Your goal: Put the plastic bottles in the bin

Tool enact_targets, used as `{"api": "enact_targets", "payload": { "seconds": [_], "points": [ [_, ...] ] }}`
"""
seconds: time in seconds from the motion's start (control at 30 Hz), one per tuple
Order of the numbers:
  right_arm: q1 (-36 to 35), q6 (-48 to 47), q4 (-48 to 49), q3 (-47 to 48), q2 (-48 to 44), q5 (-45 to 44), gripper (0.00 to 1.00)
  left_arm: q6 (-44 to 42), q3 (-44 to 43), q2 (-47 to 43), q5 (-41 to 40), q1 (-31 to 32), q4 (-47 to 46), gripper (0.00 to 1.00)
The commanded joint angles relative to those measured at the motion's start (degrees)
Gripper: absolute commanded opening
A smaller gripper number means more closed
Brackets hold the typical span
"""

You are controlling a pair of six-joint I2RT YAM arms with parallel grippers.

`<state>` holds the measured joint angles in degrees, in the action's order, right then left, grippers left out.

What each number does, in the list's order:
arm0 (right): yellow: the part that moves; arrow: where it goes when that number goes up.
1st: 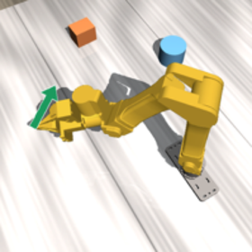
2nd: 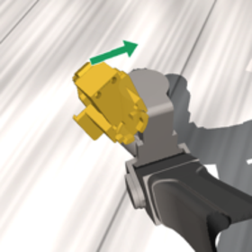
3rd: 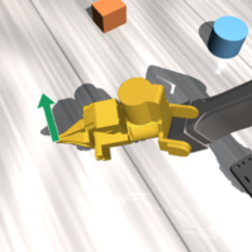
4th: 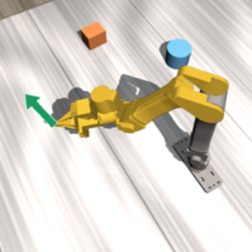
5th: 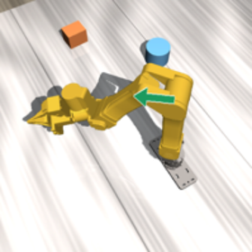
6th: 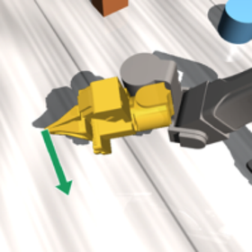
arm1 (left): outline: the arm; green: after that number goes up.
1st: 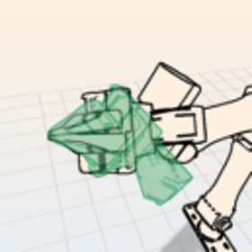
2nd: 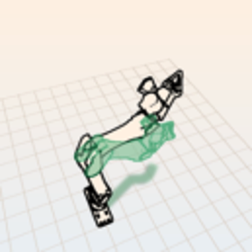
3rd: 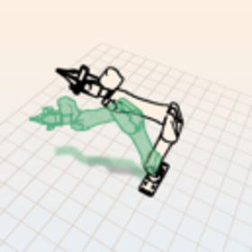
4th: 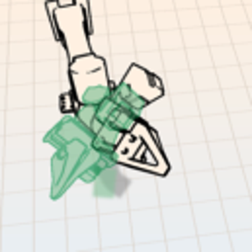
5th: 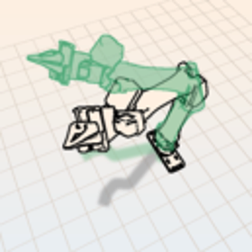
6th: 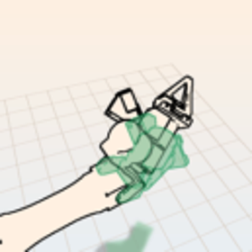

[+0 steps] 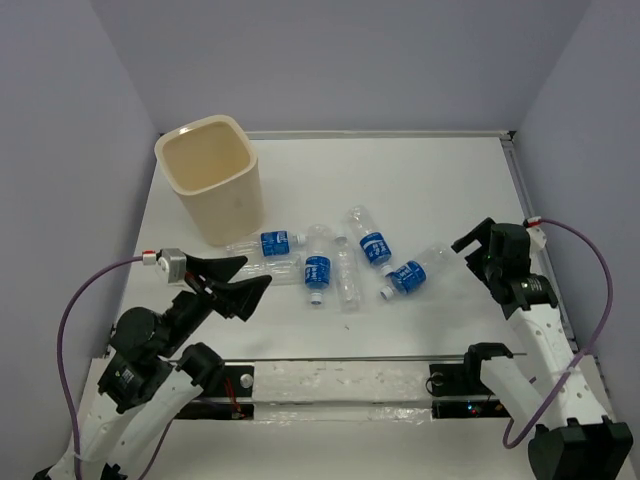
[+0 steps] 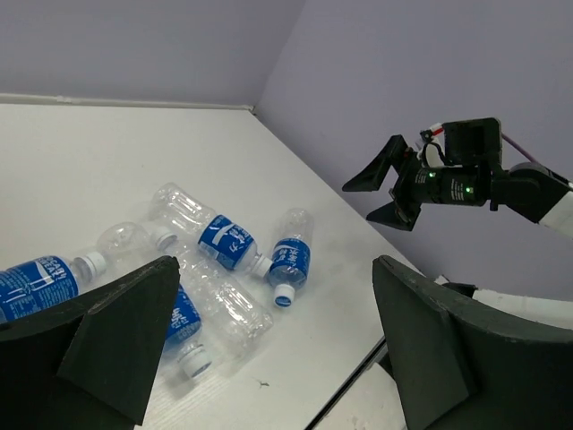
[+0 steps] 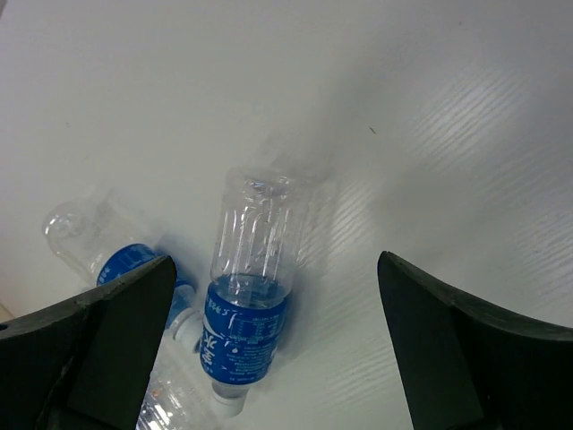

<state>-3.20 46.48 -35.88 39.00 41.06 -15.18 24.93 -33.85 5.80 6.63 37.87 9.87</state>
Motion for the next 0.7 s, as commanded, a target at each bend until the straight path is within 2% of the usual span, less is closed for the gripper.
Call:
{"api": "enact_targets", "payload": {
  "seconds": [0.0, 0.67],
  "points": [
    [-0.5, 1.2, 7.0, -1.4, 3.7, 0.6, 1.0, -0.8, -1.7, 1.7, -0.4, 0.2, -1.2, 0.99],
    [-0.5, 0.2, 23.1, -6.1, 21.6, 11.5, 1.0, 0.6, -1.6, 5.3, -5.0, 0.0, 0.5, 0.99]
  ]
}}
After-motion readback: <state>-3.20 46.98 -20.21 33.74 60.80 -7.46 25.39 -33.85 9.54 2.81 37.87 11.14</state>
